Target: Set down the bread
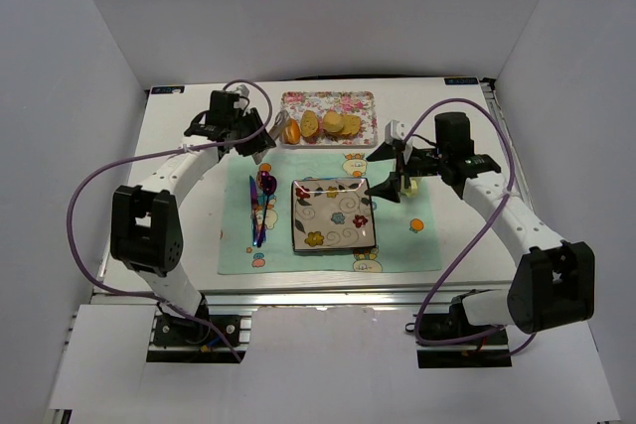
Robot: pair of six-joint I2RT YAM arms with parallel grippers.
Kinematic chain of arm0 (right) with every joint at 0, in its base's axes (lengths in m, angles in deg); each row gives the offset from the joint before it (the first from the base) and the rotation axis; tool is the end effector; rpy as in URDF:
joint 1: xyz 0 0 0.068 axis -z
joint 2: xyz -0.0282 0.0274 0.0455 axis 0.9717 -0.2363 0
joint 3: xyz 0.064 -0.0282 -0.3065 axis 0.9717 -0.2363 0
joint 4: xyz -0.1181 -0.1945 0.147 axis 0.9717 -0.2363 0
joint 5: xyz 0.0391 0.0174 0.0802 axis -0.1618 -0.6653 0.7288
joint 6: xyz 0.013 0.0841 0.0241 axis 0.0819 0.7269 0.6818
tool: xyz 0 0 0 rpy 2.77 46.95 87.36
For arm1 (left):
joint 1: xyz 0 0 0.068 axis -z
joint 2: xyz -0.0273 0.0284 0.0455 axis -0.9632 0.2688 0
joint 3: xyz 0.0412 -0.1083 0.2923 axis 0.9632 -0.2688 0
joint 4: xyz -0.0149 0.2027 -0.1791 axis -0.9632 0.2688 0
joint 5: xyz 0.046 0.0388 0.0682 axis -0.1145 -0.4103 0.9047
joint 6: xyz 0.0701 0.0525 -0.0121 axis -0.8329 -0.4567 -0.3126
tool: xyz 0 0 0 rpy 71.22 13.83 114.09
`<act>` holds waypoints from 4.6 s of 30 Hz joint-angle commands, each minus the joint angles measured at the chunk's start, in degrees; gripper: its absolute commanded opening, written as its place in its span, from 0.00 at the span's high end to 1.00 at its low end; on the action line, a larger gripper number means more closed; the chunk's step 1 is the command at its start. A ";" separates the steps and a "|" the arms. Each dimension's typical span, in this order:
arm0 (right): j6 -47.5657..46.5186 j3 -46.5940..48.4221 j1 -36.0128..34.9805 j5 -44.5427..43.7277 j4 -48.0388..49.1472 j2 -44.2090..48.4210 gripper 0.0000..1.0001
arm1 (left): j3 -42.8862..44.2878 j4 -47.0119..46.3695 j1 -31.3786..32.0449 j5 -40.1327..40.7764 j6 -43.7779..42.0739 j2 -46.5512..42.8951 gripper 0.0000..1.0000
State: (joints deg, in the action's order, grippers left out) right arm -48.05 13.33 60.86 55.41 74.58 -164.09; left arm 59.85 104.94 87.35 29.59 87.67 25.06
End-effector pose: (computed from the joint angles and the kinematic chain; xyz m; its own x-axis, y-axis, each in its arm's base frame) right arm 0.2739 0.1469 0.3282 0.1442 -0.2899 -0.9461 -0.9760 0.1159 -0.1843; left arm 0.4104 -0.1127 0.2735 -0.7840 -0.3191 -0.5325 -0.0186 0.8695 -0.4937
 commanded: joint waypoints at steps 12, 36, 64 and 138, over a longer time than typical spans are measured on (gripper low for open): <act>0.10 -1.00 0.79 2.58 1.65 1.60 0.11 | 4.69 3.82 1.01 2.64 -2.05 -1.17 0.55; -0.09 -2.16 1.10 2.58 1.26 1.68 0.11 | 6.86 6.48 1.95 4.15 -9.42 -1.61 0.50; 0.35 -2.16 1.42 3.00 1.56 1.60 0.11 | 7.61 8.56 3.31 4.06 -12.58 0.99 0.61; -0.01 -0.41 4.92 2.14 -2.04 3.08 0.11 | -20.18 -2.54 19.66 -10.49 -5.08 -25.76 0.98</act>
State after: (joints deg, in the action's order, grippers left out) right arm -48.05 11.58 65.46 56.38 72.79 -162.28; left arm 36.44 103.29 106.89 17.45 83.21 3.15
